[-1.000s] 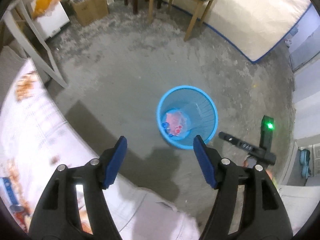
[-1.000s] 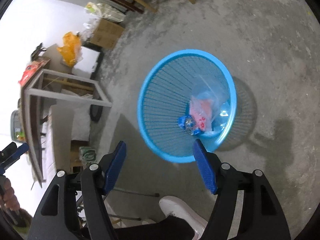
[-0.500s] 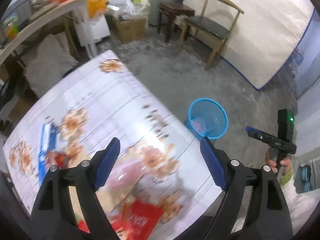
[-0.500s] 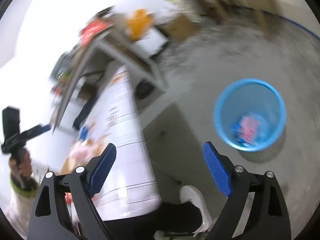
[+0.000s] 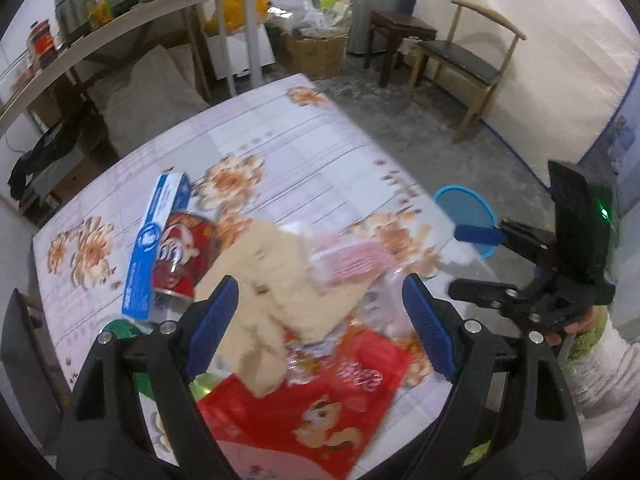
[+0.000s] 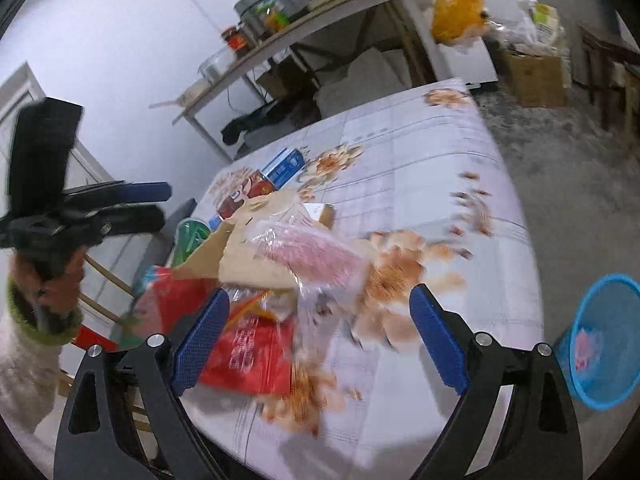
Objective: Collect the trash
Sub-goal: 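Bring both grippers back over the tan paper and plastic bag, then grasp the clear plastic bag with the right gripper while the left gripper grasps the tan paper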
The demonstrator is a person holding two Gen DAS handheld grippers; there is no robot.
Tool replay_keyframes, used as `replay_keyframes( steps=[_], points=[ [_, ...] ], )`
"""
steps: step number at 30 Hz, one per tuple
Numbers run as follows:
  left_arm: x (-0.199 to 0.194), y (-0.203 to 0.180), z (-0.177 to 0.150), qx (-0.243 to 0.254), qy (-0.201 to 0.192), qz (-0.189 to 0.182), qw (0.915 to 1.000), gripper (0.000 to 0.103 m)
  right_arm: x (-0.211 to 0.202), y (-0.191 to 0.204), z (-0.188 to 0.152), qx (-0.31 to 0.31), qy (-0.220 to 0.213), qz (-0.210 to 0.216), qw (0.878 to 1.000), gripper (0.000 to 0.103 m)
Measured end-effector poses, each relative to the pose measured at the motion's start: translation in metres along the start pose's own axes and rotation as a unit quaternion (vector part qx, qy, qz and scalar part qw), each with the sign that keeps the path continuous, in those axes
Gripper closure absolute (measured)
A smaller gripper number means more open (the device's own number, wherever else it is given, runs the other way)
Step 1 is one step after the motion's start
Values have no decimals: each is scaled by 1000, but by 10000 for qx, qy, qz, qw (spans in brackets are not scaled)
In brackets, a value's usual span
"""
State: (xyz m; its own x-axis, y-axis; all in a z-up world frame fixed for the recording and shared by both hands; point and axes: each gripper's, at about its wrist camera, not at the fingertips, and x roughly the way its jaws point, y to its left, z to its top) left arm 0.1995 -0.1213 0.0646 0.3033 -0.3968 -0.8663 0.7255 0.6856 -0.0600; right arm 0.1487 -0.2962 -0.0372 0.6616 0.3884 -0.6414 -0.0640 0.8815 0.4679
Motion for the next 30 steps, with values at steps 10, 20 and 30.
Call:
replay_keyframes(
  steps=[10,20,30],
  points=[
    [23,50,-10,-613,264,-434,9968,36,65,7,12,-413,565,-318,9970,31],
    [40,52,-12,-615,394,-640,9953,41,64,4,6,-215,567,-563,9966,77],
    [53,48,-12,-501,534,-434,9964,41,35,-15,-9,478,327,-787,9952,97]
  ],
)
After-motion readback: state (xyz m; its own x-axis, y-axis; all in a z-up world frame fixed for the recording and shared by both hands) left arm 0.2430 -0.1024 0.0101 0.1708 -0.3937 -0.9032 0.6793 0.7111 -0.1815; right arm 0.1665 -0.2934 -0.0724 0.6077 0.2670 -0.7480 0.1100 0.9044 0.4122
